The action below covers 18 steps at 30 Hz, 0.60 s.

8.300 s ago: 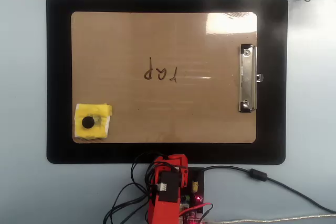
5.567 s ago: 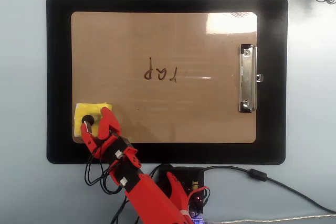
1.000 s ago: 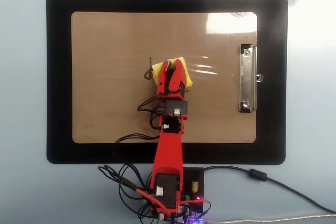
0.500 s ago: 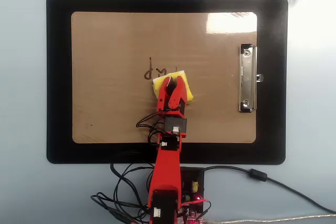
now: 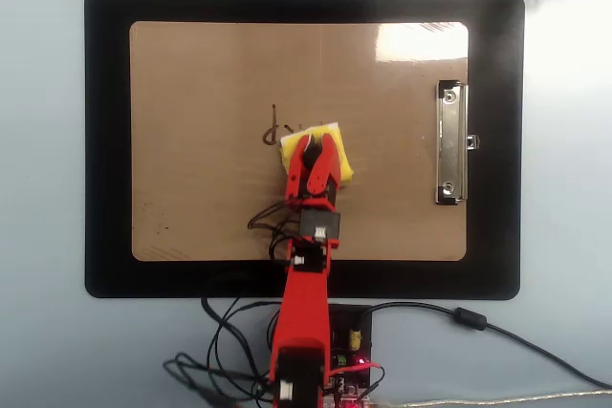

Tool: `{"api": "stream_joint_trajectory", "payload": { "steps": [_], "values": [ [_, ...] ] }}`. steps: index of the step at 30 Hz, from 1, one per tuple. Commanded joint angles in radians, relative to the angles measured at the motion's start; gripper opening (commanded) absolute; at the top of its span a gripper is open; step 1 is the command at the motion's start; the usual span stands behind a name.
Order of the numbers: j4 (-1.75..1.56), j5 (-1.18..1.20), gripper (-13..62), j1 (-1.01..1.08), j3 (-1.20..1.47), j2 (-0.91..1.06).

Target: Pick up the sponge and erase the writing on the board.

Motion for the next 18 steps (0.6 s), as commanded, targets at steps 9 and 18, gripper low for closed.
{"api": "stream_joint_trajectory", "payload": {
  "steps": [9, 18],
  "values": [
    [0.063, 0.000, -8.0, 0.014, -0.350, -0.186],
    [0.034, -0.008, -8.0, -0.006, -0.350, -0.232]
  ]
}}
